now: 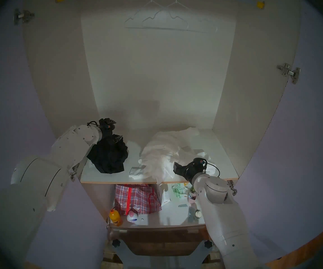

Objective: Sort tops into two piles: light colors and dark colors

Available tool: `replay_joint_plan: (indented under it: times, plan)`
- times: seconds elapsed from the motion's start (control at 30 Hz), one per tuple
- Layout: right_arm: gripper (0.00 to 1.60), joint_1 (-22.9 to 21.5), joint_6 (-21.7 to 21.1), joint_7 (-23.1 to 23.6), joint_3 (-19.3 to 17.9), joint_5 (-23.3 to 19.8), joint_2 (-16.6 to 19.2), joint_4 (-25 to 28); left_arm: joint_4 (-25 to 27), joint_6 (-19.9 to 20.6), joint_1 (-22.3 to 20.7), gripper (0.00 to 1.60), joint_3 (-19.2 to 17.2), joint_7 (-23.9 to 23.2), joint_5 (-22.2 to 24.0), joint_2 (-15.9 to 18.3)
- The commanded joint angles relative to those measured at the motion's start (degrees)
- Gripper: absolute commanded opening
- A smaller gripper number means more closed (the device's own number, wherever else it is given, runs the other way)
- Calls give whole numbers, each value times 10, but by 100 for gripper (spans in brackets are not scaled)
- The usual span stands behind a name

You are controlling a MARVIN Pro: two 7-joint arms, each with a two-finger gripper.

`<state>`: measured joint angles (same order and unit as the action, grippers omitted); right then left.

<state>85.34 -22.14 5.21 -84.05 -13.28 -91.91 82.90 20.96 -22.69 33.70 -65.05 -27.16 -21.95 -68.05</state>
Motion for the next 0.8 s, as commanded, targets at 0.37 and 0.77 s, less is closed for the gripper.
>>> replay_joint_plan:
  times: [0.37,0.77]
  plan:
    - [160,-183,67,-27,24,32,-51,-212,13,-2,-18,160,-4,3,3,-1]
    - [24,-246,155,-40,45,49,-68,-276,13,-2,-18,160,-4,4,3,-1]
